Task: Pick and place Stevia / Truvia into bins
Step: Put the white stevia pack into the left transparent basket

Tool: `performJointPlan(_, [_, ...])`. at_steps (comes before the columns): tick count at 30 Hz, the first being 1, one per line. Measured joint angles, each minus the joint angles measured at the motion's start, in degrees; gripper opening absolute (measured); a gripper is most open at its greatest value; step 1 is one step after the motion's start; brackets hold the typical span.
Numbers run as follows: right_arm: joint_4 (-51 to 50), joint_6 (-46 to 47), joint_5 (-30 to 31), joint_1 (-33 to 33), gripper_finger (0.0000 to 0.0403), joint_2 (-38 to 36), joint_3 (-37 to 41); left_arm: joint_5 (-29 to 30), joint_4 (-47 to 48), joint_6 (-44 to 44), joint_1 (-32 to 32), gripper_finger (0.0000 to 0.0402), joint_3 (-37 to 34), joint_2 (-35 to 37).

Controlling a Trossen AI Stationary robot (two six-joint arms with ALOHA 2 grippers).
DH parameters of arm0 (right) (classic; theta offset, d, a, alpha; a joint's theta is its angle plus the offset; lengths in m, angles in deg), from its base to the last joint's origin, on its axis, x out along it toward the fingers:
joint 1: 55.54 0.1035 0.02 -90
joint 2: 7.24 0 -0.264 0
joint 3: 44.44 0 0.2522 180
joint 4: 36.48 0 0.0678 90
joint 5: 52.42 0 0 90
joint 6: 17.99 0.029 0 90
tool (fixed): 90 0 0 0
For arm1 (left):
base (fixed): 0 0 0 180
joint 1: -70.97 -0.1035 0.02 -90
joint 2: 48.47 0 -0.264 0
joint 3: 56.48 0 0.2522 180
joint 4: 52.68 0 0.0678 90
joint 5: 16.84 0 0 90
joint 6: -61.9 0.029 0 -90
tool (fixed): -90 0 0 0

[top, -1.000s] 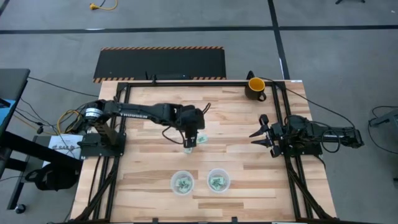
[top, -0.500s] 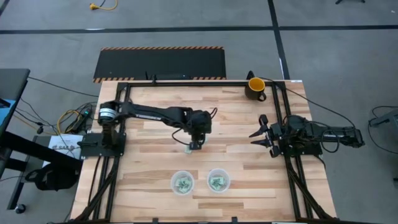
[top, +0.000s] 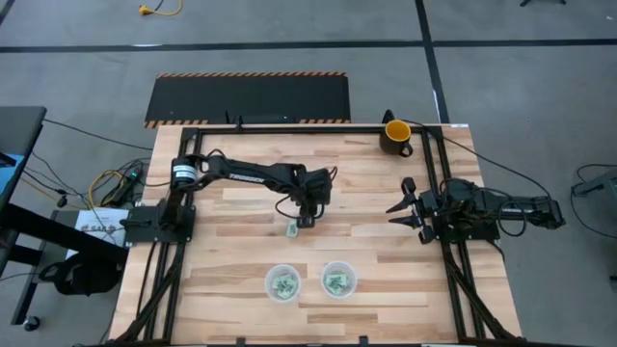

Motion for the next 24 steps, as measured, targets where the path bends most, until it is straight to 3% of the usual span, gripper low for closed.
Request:
performJointPlan(12, [0.0,0.0,0.0,0.0,0.0113,0.0,0.0,0.8,1.3,-1.1,1.6,0.0162,0.0,-0.6])
performJointPlan(24, [0.0,0.0,0.0,0.0,0.0113,0.0,0.0,2.0,3.6,-4.2,2.4,0.0167,0.0,-0.6])
